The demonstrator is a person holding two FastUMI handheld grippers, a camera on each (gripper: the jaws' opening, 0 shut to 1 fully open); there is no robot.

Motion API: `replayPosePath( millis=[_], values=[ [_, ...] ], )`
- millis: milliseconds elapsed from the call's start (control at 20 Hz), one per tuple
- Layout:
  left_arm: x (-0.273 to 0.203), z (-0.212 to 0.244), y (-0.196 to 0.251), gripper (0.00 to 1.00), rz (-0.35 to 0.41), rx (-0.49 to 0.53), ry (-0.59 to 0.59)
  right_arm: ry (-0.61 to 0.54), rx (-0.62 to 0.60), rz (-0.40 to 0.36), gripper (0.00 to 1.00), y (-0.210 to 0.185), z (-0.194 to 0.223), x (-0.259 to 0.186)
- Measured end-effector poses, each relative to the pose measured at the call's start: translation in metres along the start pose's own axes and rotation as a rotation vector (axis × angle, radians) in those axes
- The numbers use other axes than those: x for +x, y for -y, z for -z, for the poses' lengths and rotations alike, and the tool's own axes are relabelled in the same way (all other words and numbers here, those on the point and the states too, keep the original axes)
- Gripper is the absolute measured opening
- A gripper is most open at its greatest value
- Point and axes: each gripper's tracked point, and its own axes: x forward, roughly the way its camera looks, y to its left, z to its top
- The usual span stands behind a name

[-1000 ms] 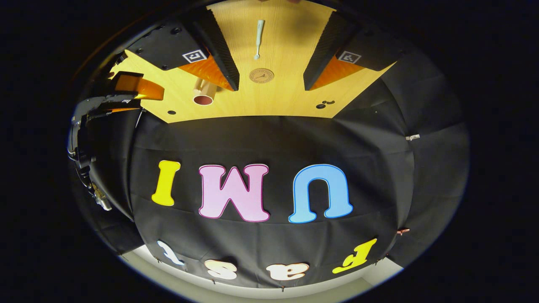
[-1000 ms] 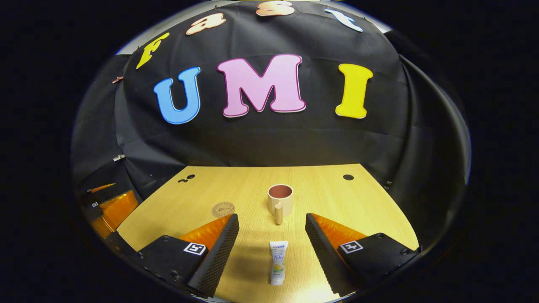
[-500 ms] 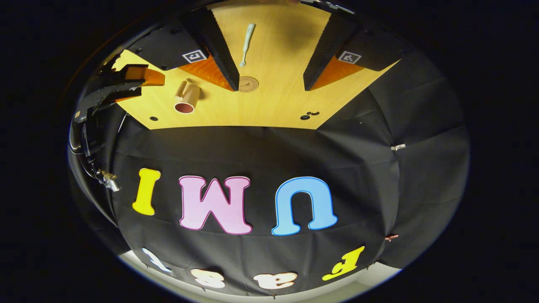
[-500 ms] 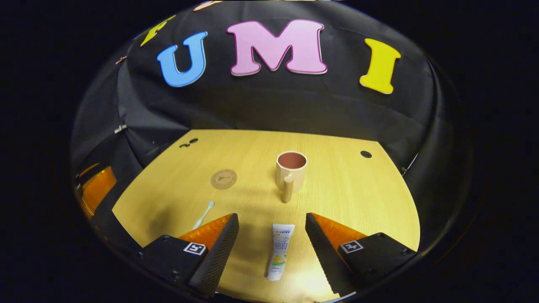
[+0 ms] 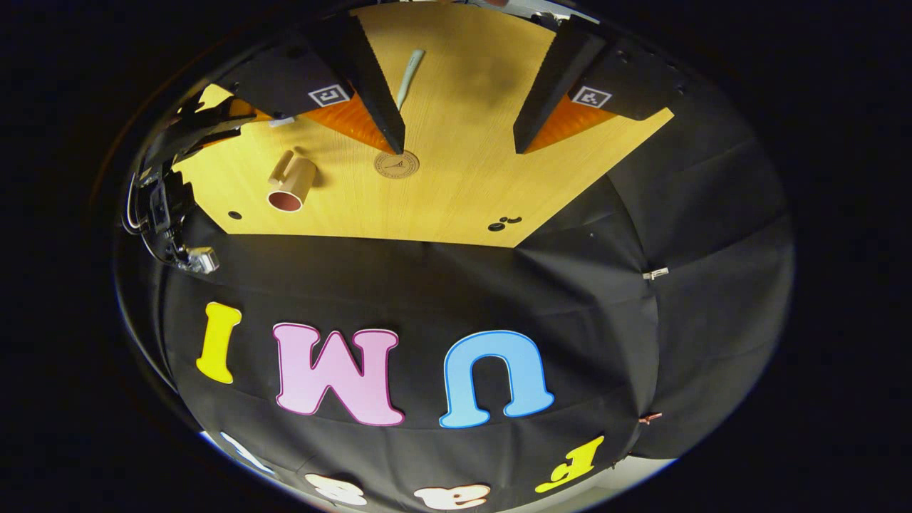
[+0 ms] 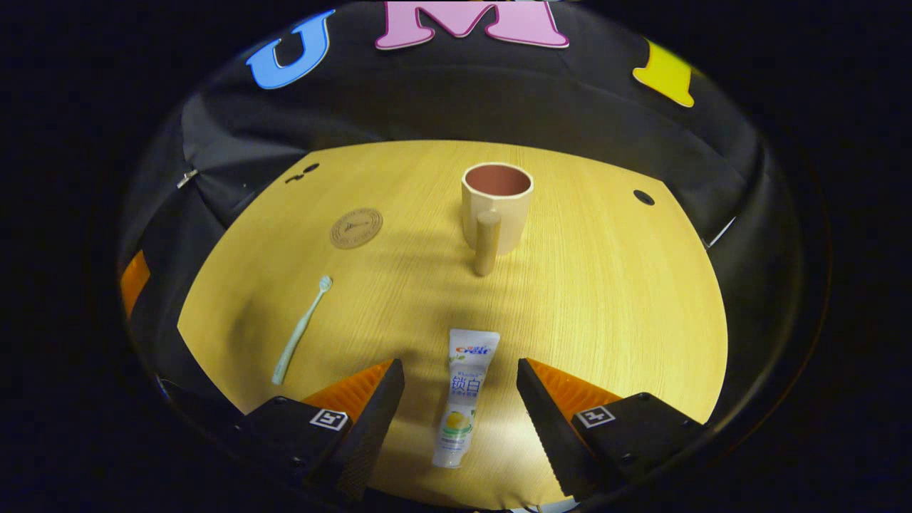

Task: Put the toothbrush and toothpaste on the desktop into the cup, then pick up the cup and place it on the coaster on the desktop.

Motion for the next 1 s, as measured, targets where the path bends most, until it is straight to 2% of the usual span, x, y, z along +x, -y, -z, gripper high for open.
replayPosePath(
  millis=[200,400,650,700,750,850,900,1000],
  values=[
    [0.006,0.007,0.002,0.97,-0.016,0.015,-0.034,-0.079,-0.007,0.003,0.99,0.002,0.022,0.017],
    [0.009,0.011,0.002,0.96,-0.027,0.046,-0.075,-0.161,0.049,0.014,0.99,0.009,0.040,0.030],
    [0.008,0.017,0.005,0.99,-0.016,0.057,-0.106,-0.177,0.057,0.021,0.98,0.011,0.044,0.038],
    [0.006,0.019,0.007,0.99,-0.011,0.061,-0.105,-0.185,0.056,0.022,0.92,0.010,0.046,0.038],
    [0.005,0.019,0.007,0.99,-0.008,0.063,-0.104,-0.194,0.051,0.029,0.98,0.011,0.049,0.037],
    [0.002,0.020,0.009,0.99,0.002,0.062,-0.106,-0.182,0.030,0.039,0.94,0.010,0.049,0.039],
    [0.001,0.022,0.009,0.99,0.006,0.061,-0.105,-0.181,0.018,0.049,0.86,0.010,0.049,0.040],
    [0.000,0.024,0.009,0.99,0.009,0.059,-0.104,-0.179,0.013,0.045,0.76,0.007,0.047,0.041]
  ],
)
